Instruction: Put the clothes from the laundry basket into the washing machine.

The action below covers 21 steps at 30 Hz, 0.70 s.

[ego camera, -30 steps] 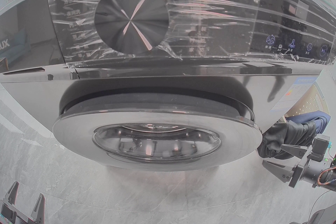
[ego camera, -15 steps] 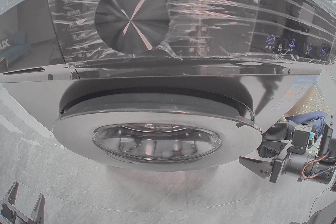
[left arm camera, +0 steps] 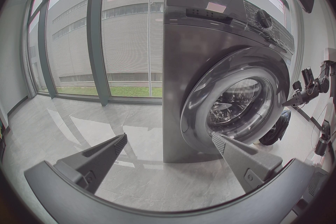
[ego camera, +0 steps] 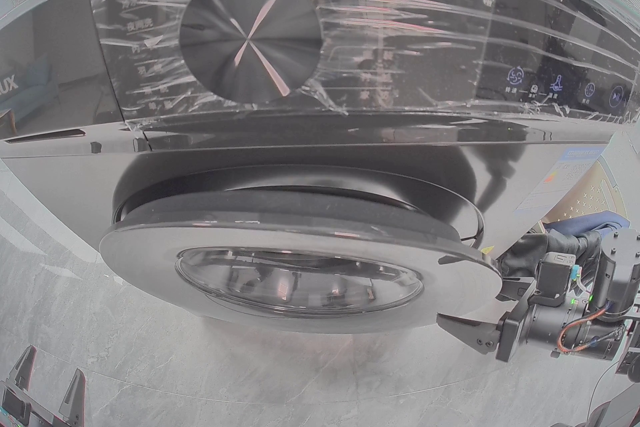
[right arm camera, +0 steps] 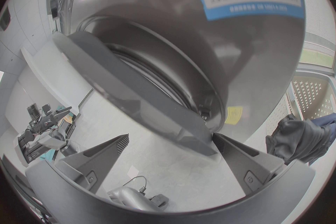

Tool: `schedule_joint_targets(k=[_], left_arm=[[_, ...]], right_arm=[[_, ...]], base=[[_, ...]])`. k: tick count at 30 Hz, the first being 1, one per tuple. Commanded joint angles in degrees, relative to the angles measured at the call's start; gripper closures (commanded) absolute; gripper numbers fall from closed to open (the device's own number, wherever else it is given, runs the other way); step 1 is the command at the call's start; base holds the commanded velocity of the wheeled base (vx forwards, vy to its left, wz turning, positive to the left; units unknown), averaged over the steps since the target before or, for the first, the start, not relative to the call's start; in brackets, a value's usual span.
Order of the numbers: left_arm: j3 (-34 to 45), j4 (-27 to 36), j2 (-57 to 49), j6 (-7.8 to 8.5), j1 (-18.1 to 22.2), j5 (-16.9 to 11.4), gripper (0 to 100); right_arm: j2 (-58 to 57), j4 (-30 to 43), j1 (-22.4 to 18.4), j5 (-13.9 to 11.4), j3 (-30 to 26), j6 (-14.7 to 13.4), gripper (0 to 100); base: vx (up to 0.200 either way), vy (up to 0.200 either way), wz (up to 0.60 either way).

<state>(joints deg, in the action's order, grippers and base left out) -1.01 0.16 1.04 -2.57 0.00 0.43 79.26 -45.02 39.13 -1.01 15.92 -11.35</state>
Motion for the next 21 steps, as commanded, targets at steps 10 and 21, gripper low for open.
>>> schedule_joint_targets(k=[10,21], left_arm=[[0.84,0.02,-0.77,0.02,0.00,0.01,0],[0.84,0.02,-0.77,0.02,0.00,0.01,0]], right_arm=[[-2.71,-0.16,-0.11,-0.75,-1.33,0.19,0],[-3.06,0.02,1.65,-1.27,-4.76,0.36,0]], base=[[-0.100,0.000,0.00],[-0.018,0.000,0.00]])
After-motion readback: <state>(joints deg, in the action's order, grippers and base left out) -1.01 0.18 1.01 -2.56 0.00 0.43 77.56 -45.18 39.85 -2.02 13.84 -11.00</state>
